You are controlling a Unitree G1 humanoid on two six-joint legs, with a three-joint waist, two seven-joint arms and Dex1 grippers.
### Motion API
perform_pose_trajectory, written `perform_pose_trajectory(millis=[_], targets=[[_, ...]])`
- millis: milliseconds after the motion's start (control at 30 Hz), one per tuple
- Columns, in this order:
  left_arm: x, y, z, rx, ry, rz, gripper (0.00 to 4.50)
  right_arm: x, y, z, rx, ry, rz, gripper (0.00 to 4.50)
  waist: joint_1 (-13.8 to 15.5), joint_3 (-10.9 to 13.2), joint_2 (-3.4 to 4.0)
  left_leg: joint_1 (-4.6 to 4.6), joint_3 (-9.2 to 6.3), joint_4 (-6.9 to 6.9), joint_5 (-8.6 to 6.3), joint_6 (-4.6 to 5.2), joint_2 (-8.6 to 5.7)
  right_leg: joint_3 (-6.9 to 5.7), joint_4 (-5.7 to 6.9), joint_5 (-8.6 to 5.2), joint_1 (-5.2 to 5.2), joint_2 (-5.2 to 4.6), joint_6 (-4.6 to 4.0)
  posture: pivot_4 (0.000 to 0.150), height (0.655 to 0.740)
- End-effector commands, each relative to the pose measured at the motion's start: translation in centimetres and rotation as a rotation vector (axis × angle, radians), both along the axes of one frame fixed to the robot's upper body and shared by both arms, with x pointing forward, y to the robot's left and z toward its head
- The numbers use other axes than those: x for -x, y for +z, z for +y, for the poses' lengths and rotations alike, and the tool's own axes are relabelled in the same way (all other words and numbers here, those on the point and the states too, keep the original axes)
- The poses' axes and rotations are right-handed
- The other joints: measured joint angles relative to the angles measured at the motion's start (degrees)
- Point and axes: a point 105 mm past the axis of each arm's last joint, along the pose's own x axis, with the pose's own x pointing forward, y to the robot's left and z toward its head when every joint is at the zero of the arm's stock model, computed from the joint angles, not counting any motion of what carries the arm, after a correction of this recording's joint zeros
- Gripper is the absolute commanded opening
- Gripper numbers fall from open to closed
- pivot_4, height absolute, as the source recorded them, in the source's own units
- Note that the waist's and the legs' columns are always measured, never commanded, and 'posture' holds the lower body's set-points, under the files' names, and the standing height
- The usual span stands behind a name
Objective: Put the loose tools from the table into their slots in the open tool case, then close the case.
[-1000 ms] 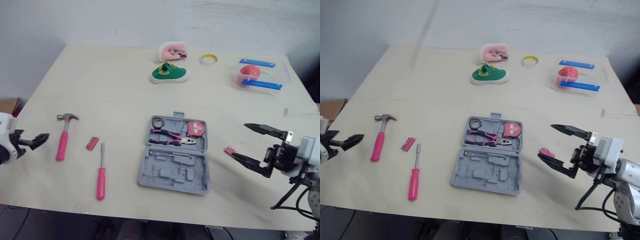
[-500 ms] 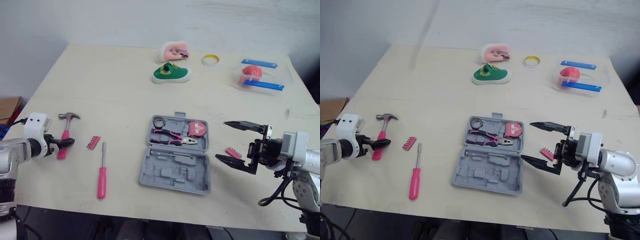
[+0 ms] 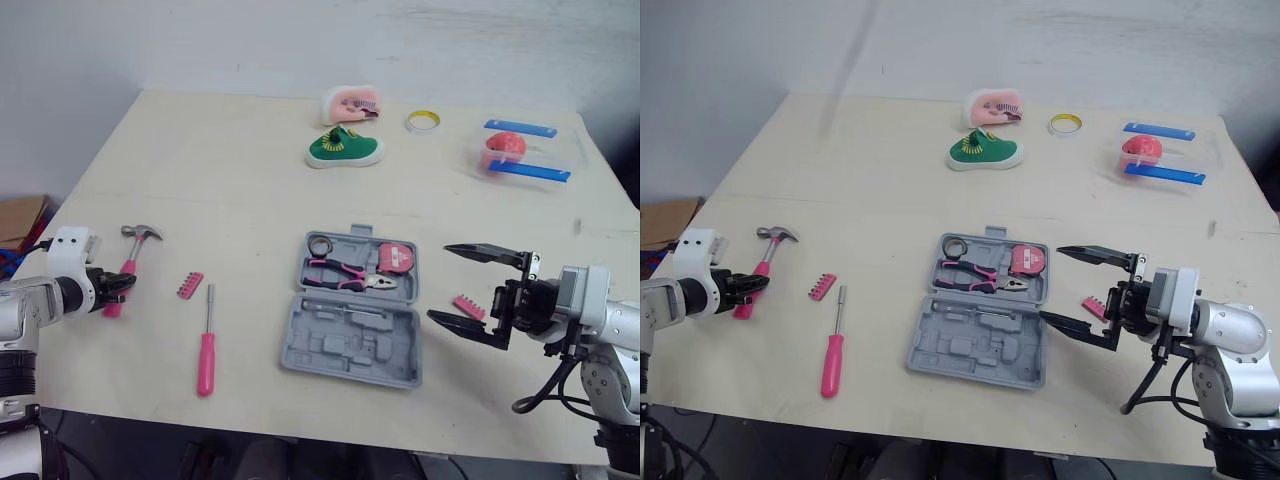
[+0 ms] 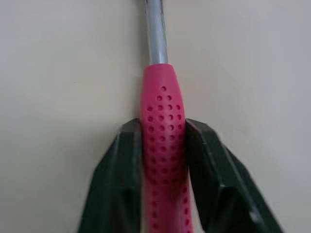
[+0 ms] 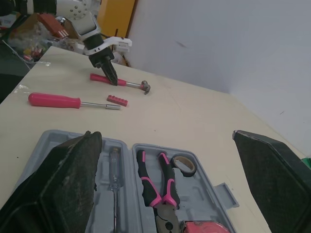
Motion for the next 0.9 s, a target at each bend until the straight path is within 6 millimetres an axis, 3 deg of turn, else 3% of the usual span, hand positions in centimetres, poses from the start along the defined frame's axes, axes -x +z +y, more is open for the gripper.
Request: perform_pose_trajectory(millis=[33,133,233,333,400,500,667,900], targets=[[0.4,-1.9,-0.4,0.073,0.000,0.026,0.50,0.3,0.6,0.0,-0.006,0.002,-0.043,4.50,-0.01,0.00,0.01,0.00,0.00,0.00,0.00,0.00,0.00,0.00,-0.01,0.00,0.00,0.00,0.00,0.150,0.7400],[-1.2,2.6,-1.2,0.111,-0.064,-0.276,0.50,0.3,0.4,-0.2,0.001,-0.008,-0.041,4.50,0.33,-0.01,0.04,0.00,0.00,0.03,0.00,0.00,0.00,-0.01,0.00,0.00,0.00,0.00,0.00,0.150,0.7400],[-0.7,7.3,-2.8,0.044,-0.227,-0.509,0.50,0.2,0.4,-0.8,0.011,-0.028,-0.040,4.50,0.91,0.23,-0.40,-0.10,-0.07,0.10,0.00,-0.01,0.00,-0.08,-0.03,0.00,-0.04,0.00,0.00,0.150,0.7400],[-0.1,8.4,-3.3,0.010,-0.274,-0.541,0.50,0.2,0.3,-1.0,0.014,-0.036,-0.035,4.50,1.07,0.31,-0.78,-0.23,-0.16,0.11,0.00,-0.01,0.01,-0.18,-0.05,0.00,-0.05,0.00,0.00,0.150,0.7400],[0.6,9.8,-4.9,-0.012,-0.398,-0.595,0.50,0.4,0.2,-1.0,0.012,-0.029,-0.034,4.50,1.04,0.31,-0.78,-0.25,-0.12,0.14,-0.04,0.04,0.00,-0.15,-0.13,0.02,-0.03,-0.01,0.03,0.150,0.7400],[2.8,12.1,-9.9,-0.181,-0.796,-0.729,0.50,0.8,-0.5,-1.4,0.041,-0.013,-0.003,4.50,1.01,0.32,-0.78,-0.25,-0.13,0.10,-0.05,0.05,0.00,-0.16,-0.15,0.02,-0.03,-0.01,0.02,0.150,0.7400],[4.5,10.8,-17.8,-0.151,-1.209,-0.677,0.50,1.1,-1.0,-2.9,0.089,-0.044,0.022,4.50,1.31,0.36,-0.72,-0.19,-0.13,0.16,-0.06,0.08,-0.04,-0.16,-0.43,0.02,0.12,-0.02,0.03,0.150,0.7400],[7.1,8.3,-24.0,-0.082,-1.533,-0.481,0.50,3.1,-1.8,-5.5,0.126,-0.128,0.119,4.50,1.07,0.47,-0.61,-0.25,-0.06,0.07,-0.09,0.13,0.01,-0.05,-0.25,0.02,0.07,0.18,0.04,0.150,0.7400]])
